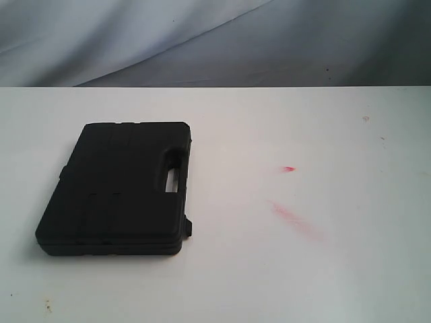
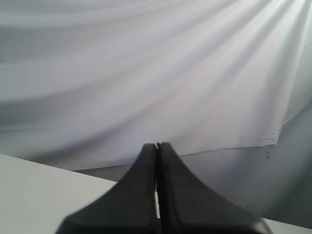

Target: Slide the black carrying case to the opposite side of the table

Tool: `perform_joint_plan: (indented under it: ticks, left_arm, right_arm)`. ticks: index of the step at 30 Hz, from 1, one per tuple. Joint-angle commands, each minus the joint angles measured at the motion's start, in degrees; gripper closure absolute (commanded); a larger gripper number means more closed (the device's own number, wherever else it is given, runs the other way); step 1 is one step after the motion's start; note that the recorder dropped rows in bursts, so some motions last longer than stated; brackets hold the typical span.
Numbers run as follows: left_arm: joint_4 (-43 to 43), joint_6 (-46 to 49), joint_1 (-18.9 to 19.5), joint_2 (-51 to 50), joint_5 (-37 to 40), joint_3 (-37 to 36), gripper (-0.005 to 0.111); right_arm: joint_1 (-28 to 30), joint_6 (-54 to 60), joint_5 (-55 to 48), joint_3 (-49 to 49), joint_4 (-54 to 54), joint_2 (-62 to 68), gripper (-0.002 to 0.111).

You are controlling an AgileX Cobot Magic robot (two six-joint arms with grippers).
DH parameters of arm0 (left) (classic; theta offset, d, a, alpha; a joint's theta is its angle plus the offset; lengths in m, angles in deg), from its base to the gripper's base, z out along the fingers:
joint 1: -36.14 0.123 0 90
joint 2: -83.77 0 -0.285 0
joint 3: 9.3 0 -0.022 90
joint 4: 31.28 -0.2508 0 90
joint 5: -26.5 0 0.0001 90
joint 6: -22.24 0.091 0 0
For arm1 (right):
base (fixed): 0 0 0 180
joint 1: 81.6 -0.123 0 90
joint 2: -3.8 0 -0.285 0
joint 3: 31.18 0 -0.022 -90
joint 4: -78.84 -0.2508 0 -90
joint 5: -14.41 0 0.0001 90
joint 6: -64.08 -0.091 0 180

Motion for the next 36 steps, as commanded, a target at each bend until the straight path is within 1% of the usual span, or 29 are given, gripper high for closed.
perform_joint_plan:
  ticks: [1,5,8,10,13,16,18,23,29,33,36]
  left_arm:
    - [1.35,0.14,-0.3,0.16,6.05,3.86,0.106]
    - [7.57,0.52,-0.3,0.16,10.78,6.1,0.106]
    - [9.36,1.33,-0.3,0.16,13.24,7.5,0.107]
    - [11.26,3.54,-0.3,-0.34,16.01,8.78,0.107]
    - [16.05,8.64,-0.85,-4.31,19.22,10.45,0.107]
    - [18.24,14.71,-1.79,-10.02,23.18,12.81,0.107]
    - [18.24,15.58,-2.06,-14.62,26.05,14.55,0.107]
    - [19.59,15.71,-2.06,-25.68,30.28,18.24,0.107]
    - [26.04,23.7,-2.06,-37.57,36.52,23.93,0.107]
    - [26.7,23.96,-2.06,-44.54,39.04,27.48,0.107]
    - [27.47,23.86,-2.06,-48.58,39.45,30.03,0.107]
  right_arm:
    - [0.34,0.13,0.09,0.19,0.06,-0.32,0.108]
    - [0.34,0.13,0.09,0.19,0.06,-0.32,0.108]
    - [0.34,0.13,0.09,0.19,0.06,-0.32,0.108]
    - [0.34,0.13,0.09,0.19,0.06,-0.32,0.108]
    - [0.34,0.13,0.09,0.19,0.06,-0.32,0.108]
    - [0.34,0.13,0.09,0.19,0.06,-0.32,0.108]
    - [0.34,0.13,0.09,0.19,0.06,-0.32,0.108]
    - [0.34,0.13,0.09,0.19,0.06,-0.32,0.108]
    - [0.34,0.13,0.09,0.19,0.06,-0.32,0.108]
    - [0.34,0.13,0.09,0.19,0.06,-0.32,0.108]
    - [0.34,0.13,0.09,0.19,0.06,-0.32,0.108]
